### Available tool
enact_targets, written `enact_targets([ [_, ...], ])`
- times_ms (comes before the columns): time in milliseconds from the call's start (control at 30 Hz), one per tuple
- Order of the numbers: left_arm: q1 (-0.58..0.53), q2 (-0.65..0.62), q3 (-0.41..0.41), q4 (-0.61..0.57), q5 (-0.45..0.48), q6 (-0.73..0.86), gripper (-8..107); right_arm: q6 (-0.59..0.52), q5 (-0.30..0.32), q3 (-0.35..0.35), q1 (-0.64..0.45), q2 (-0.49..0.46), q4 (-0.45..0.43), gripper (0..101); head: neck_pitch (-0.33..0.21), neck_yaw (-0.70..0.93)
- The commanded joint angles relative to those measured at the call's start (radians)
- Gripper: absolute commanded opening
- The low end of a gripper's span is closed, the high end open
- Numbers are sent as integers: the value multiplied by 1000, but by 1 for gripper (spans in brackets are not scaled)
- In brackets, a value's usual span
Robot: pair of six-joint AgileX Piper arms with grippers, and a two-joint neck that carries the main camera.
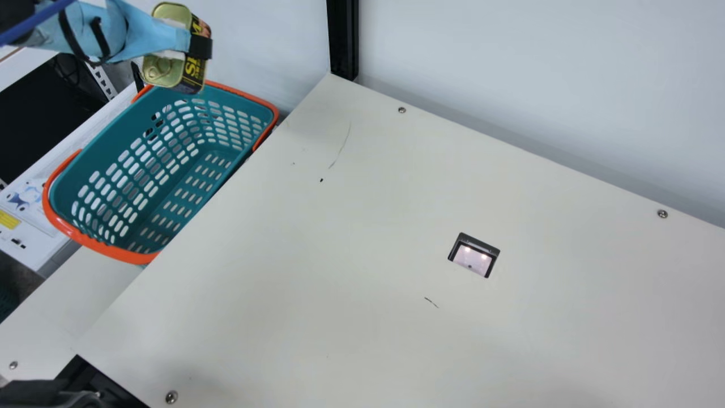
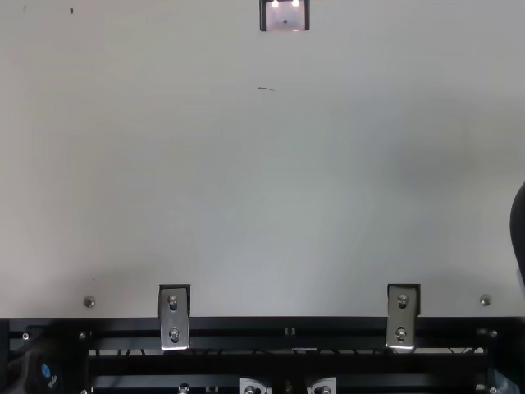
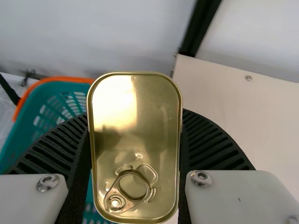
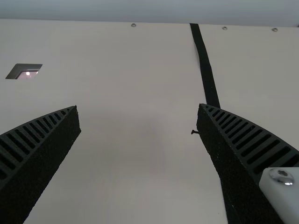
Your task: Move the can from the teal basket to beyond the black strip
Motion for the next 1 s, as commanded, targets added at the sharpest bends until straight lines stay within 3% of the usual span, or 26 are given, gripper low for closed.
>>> enact_targets([
  [0, -24, -8, -7, 6, 81, -55, 10, 0, 0, 0, 0, 0, 0, 101, -47, 22],
  [300, -83, -38, -25, -22, 301, -93, 10, 0, 0, 0, 0, 0, 0, 101, -47, 22],
  [700, -94, -52, -29, -14, 310, -90, 10, 0, 0, 0, 0, 0, 0, 101, -47, 22],
  [967, -70, -13, -82, -53, 492, -178, 10, 0, 0, 0, 0, 0, 0, 101, -47, 22],
])
